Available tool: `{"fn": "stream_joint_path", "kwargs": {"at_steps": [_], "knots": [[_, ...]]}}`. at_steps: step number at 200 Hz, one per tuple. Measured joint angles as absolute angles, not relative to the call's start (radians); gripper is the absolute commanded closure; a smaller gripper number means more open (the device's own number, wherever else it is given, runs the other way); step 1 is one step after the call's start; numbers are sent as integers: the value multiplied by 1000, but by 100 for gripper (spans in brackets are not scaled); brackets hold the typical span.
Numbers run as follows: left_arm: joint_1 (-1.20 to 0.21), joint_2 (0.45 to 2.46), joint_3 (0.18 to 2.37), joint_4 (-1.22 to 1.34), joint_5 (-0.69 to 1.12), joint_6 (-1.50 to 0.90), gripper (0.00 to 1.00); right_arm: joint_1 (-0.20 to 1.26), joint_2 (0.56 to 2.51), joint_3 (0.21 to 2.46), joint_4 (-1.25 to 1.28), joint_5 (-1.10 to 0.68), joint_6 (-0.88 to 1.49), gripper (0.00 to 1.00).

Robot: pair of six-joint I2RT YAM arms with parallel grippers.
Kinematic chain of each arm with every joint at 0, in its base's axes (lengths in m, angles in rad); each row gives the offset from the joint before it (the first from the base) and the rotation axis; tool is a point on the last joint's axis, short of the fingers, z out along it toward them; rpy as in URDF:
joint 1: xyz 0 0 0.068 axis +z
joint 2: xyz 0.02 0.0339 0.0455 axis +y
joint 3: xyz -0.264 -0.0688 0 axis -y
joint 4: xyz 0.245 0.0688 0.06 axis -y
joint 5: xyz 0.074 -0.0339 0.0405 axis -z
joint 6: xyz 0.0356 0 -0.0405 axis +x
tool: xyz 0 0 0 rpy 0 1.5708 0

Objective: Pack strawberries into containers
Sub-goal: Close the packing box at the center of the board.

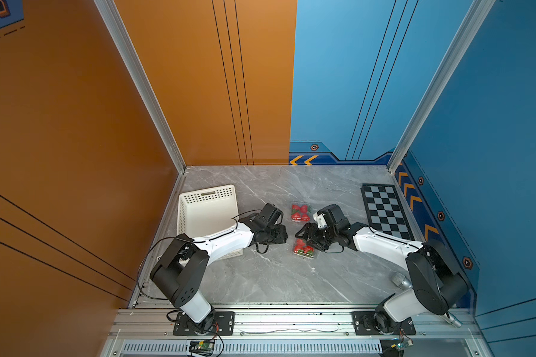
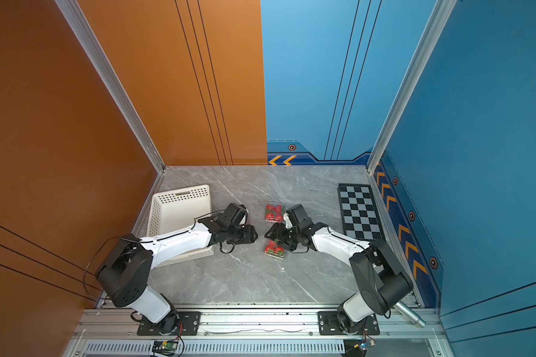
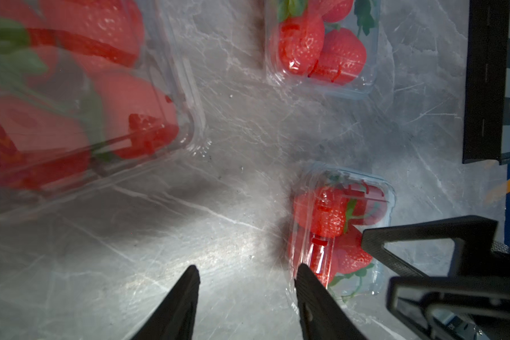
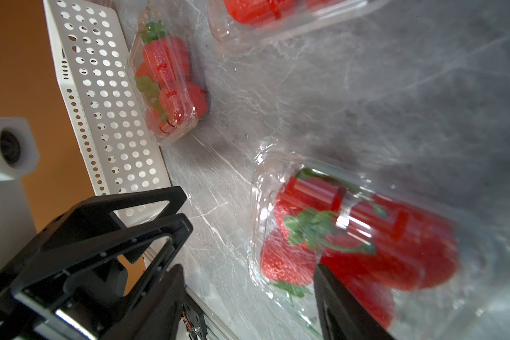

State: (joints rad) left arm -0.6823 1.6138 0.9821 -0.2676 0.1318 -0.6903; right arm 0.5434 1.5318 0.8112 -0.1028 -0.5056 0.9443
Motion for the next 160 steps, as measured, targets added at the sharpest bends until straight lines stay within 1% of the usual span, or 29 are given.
{"fn": "stream_joint_path", "kwargs": {"at_steps": [101, 160], "knots": [[-731, 1614, 883, -80, 212, -753, 41, 530, 1501, 770, -68, -506, 945, 29], [-742, 1641, 871, -32, 231, -776, 44, 529, 1497, 764, -68, -506, 944, 29]]}}
